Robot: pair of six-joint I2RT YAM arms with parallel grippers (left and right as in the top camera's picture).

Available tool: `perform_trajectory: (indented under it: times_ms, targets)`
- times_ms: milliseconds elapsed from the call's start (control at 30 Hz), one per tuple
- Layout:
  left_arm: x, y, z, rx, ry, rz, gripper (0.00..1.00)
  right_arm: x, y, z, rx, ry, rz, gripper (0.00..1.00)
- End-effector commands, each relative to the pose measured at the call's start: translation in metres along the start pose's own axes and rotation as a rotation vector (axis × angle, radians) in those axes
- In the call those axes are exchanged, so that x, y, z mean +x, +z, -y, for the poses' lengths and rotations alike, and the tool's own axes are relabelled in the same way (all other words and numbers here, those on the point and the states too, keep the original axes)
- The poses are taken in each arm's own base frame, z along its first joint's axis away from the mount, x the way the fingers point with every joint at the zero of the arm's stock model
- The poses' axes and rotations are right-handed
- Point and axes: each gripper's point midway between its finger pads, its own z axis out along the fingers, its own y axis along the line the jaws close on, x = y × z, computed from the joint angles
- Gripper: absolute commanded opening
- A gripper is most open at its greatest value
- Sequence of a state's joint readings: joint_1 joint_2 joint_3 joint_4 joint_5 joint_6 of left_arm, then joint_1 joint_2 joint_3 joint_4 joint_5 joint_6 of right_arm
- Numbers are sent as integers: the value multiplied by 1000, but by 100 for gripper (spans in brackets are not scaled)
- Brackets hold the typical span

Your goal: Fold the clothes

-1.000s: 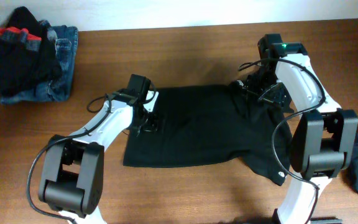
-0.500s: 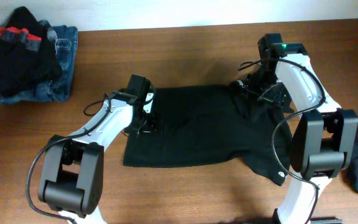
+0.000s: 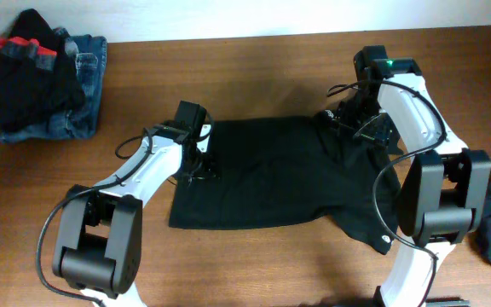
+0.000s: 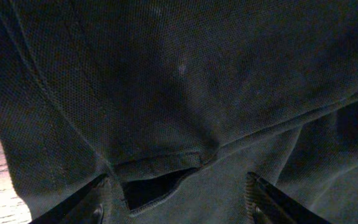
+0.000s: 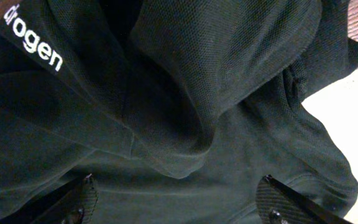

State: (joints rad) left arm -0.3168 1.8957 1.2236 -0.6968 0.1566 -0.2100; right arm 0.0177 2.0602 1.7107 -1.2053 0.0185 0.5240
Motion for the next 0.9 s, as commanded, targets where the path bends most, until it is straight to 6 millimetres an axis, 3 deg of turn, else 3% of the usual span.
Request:
perform_trajectory:
  times_ms: [0,300,567,867]
  targets:
    - [-2,2,-3,-9,-16,-10,68,4,4,1,23,-7,-8,86]
    - [6,2,-18,-44,-91,-47,68,5,4,2,26,-25,-14,86]
    - [12,17,-26,-49,-110,-87,67,6,4,2,29,-26,-19,86]
    - [10,17,-28,-50,-111,-81,58,6,4,2,28,-26,-18,86]
